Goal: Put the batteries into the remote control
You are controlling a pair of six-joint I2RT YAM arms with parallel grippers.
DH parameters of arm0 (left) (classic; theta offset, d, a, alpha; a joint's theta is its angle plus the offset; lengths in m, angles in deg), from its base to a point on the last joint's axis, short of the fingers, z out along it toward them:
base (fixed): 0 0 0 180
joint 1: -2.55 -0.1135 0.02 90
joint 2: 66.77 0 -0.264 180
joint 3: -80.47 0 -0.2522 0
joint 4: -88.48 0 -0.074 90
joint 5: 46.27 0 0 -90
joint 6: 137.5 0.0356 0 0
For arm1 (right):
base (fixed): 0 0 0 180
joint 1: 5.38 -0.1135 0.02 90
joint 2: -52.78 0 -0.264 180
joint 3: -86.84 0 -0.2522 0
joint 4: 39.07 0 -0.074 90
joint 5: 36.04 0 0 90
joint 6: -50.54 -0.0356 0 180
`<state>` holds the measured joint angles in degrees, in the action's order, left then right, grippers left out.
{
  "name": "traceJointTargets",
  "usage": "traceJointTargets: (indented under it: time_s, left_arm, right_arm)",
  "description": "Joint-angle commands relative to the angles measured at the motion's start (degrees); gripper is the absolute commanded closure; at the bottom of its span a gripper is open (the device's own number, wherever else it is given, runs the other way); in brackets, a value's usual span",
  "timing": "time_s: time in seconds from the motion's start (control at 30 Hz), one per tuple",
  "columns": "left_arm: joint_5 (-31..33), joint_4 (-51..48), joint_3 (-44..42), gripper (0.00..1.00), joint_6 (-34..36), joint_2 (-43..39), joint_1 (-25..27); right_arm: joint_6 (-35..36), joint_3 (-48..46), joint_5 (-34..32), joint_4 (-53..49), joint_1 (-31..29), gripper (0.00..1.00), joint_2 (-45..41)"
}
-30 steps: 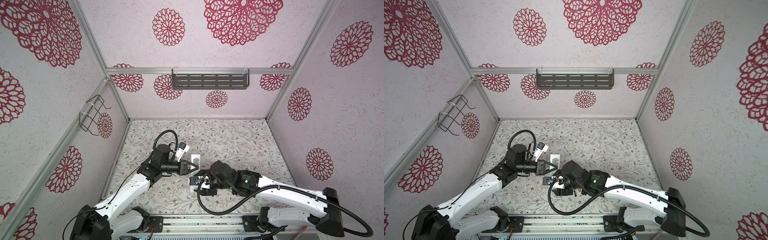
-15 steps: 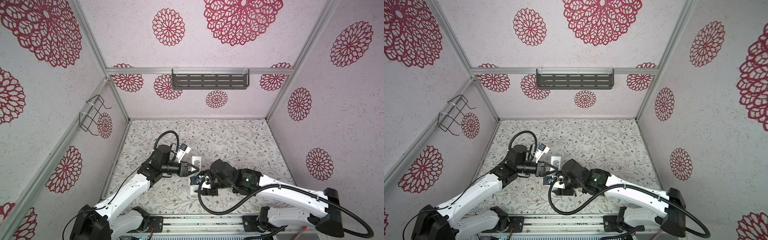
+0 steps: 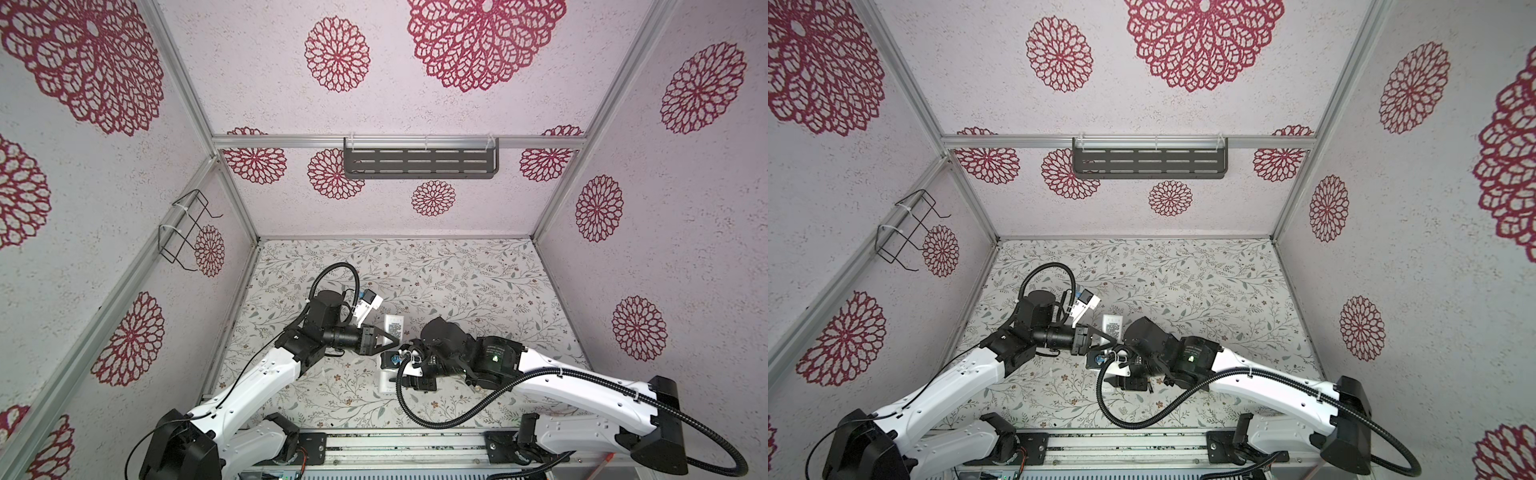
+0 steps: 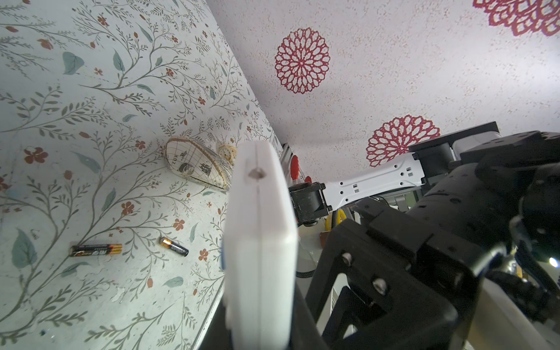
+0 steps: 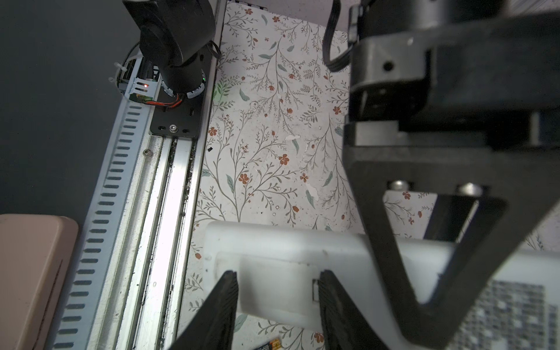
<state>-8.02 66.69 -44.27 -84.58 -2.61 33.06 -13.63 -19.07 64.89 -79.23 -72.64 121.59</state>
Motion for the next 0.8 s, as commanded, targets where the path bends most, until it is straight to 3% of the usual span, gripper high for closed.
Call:
traceJointTargets:
  time_s: [0.0, 0.43, 0.77]
  left_arm:
    - [1.3, 4.7, 1.6, 1.00, 0.4, -0.7, -0.4]
    - [1.6, 4.1, 1.8, 1.00, 0.7, -0.3, -0.4]
    - [2.1, 3.8, 1.7, 1.00, 0.6, -0.4, -0.4]
  right_arm:
    - [-1.1, 0.9, 6.2, -6.2, -0.7, 0.54, -1.2]
    - [-1.1, 1.1, 7.6, -6.2, -0.3, 0.57, -2.0]
    - [-2.2, 0.1, 2.4, -1.7, -0.2, 0.54, -6.0]
